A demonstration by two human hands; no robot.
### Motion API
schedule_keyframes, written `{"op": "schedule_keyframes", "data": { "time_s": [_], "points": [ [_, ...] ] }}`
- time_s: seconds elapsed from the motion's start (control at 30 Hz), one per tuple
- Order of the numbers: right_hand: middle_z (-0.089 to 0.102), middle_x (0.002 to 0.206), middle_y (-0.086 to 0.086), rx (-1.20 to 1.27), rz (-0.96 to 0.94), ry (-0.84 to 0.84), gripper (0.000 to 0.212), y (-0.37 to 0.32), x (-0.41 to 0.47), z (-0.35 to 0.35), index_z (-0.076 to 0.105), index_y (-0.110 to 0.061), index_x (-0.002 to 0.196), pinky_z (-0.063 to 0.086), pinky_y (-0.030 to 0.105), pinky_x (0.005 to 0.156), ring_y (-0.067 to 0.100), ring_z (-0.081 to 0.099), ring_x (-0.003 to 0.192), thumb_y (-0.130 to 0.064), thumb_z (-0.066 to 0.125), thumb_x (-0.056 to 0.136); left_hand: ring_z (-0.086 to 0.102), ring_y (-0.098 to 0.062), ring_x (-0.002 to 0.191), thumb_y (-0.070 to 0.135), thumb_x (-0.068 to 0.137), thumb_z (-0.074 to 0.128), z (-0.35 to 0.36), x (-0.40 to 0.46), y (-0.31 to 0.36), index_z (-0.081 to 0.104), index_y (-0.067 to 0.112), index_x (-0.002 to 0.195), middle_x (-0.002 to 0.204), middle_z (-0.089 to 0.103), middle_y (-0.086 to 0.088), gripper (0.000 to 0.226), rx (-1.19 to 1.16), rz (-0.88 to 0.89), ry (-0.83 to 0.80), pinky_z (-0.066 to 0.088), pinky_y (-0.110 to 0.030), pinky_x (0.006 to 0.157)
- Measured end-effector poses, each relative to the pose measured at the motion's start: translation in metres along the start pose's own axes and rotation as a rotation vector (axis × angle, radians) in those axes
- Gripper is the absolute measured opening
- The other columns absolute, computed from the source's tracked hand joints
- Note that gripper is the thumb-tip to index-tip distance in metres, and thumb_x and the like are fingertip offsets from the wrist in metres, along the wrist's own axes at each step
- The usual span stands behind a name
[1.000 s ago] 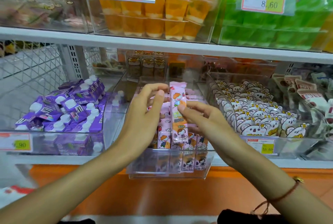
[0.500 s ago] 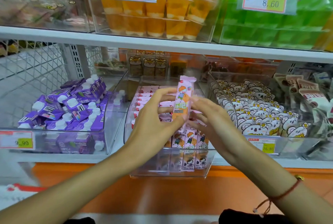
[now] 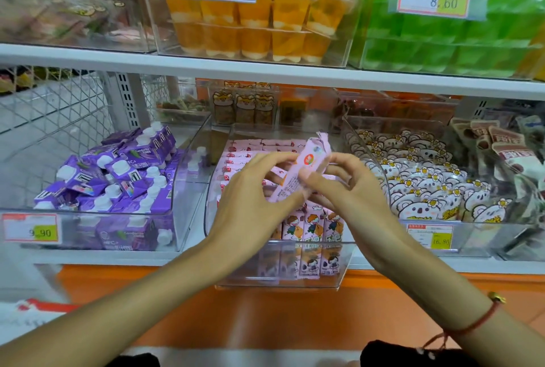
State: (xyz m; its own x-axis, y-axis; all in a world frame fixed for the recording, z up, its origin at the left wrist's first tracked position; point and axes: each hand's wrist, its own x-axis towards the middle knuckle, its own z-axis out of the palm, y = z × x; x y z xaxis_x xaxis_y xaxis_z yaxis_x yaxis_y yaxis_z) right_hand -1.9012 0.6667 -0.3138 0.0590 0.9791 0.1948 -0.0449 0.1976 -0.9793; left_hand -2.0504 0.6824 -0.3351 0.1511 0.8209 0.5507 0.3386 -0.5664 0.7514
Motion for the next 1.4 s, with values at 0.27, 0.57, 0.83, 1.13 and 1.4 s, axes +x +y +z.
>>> {"op": "schedule_keyframes", "data": {
  "time_s": [0.27, 0.57, 0.83, 1.13, 1.4],
  "points": [
    [0.068, 0.105, 0.001, -0.164, -0.209, -0.070, 0.019, -0.006, -0.005, -0.005, 0.059, -0.015, 0.095, 0.050, 0.012, 0.071, 0.004, 0.066, 0.096, -0.003, 0.068, 0.084, 0.062, 0.001, 0.106, 0.007, 0.078, 0.076, -0.013, 0.008, 0.002, 0.063, 0.029, 0.112, 0.111, 0.068, 0.012, 0.043, -0.099, 0.025, -0.010, 0.045, -0.013, 0.094],
    [0.070, 0.101, -0.002, -0.230, -0.138, -0.072, 0.015, -0.006, 0.000, -0.008, 0.071, -0.028, 0.102, 0.053, 0.020, 0.076, 0.000, 0.066, 0.084, -0.028, 0.065, 0.087, 0.070, 0.000, 0.078, 0.038, 0.078, 0.073, -0.020, 0.014, 0.016, 0.072, 0.023, 0.103, 0.092, 0.076, 0.007, 0.029, -0.589, -0.597, -0.142, 0.055, -0.016, 0.062],
    [0.064, 0.091, -0.003, -0.191, -0.130, -0.105, 0.022, -0.008, -0.001, -0.009, 0.067, -0.025, 0.107, 0.053, 0.017, 0.068, 0.001, 0.064, 0.073, -0.020, 0.067, 0.086, 0.073, -0.009, 0.085, 0.028, 0.078, 0.070, -0.023, 0.017, 0.011, 0.072, 0.022, 0.107, 0.100, 0.075, 0.000, 0.030, -0.750, -0.688, -0.257, 0.057, -0.019, 0.066],
    [0.059, 0.101, -0.006, -0.326, -0.317, -0.165, 0.039, -0.007, -0.005, -0.009, 0.063, -0.031, 0.108, 0.054, 0.033, 0.081, 0.012, 0.060, 0.086, -0.002, 0.068, 0.084, 0.070, -0.014, 0.099, 0.003, 0.079, 0.061, -0.022, 0.022, 0.007, 0.061, 0.020, 0.120, 0.112, 0.072, -0.004, 0.044, -0.908, -0.565, -0.301, 0.054, -0.026, 0.090],
    [0.059, 0.115, -0.006, -0.518, -0.485, -0.089, 0.044, -0.006, -0.007, -0.005, 0.058, -0.024, 0.120, 0.046, 0.019, 0.091, 0.005, 0.057, 0.105, -0.008, 0.072, 0.082, 0.070, -0.014, 0.100, 0.026, 0.065, 0.078, -0.016, 0.014, 0.015, 0.058, 0.012, 0.117, 0.106, 0.074, -0.005, 0.058, -0.783, -0.502, -0.116, 0.057, -0.022, 0.077]
  ]
}}
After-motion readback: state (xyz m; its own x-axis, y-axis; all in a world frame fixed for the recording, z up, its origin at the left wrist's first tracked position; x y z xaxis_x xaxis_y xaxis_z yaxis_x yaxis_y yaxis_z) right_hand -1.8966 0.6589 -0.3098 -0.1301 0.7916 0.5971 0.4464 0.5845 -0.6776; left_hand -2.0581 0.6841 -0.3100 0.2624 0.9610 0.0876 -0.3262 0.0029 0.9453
